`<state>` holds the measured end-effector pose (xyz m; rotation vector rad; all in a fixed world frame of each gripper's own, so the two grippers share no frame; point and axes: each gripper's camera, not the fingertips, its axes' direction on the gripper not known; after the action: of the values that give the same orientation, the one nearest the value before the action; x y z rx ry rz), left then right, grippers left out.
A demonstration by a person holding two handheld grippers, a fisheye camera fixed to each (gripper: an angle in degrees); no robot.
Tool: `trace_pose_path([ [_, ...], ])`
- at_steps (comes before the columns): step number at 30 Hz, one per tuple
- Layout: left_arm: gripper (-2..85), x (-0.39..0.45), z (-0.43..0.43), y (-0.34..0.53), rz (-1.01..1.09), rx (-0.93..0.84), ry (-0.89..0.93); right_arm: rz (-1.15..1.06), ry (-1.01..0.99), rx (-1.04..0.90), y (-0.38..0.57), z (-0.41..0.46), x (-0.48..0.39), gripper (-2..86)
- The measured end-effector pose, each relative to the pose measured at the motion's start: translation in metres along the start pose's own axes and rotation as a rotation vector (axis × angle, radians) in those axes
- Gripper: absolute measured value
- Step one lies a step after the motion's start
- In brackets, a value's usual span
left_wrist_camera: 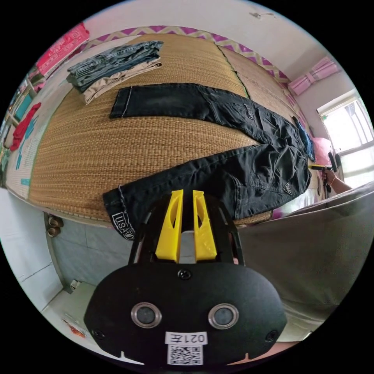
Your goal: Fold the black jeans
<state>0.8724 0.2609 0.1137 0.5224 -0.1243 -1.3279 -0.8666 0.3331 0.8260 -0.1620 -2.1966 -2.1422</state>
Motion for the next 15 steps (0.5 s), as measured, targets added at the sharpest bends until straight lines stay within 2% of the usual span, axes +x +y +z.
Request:
trace_pose_path([
  [3, 4.4, 0.014, 0.017, -0.020, 0.030, -0.054, -0.009, -0.010, -0.073, -0.056, -0.007, 0.019, 0.004, 4.7],
  [7, 4.0, 0.034, 0.052, -0.031, 0.029, -0.153, -0.036, -0.022, -0.026, -0.042, -0.011, 0.023, 0.000, 1.2],
  [12, 0.5, 0.041, 0.047, -0.039, -0.071, -0.126, -0.022, 0.020, -0.063, 0.030, -0.008, 0.023, 0.001, -0.3],
  [15, -0.6, 0.059, 0.043, -0.055, -0.038, -0.143, -0.069, 0.049, -0.027, 0.050, -0.006, 0.023, -0.003, -0.5],
])
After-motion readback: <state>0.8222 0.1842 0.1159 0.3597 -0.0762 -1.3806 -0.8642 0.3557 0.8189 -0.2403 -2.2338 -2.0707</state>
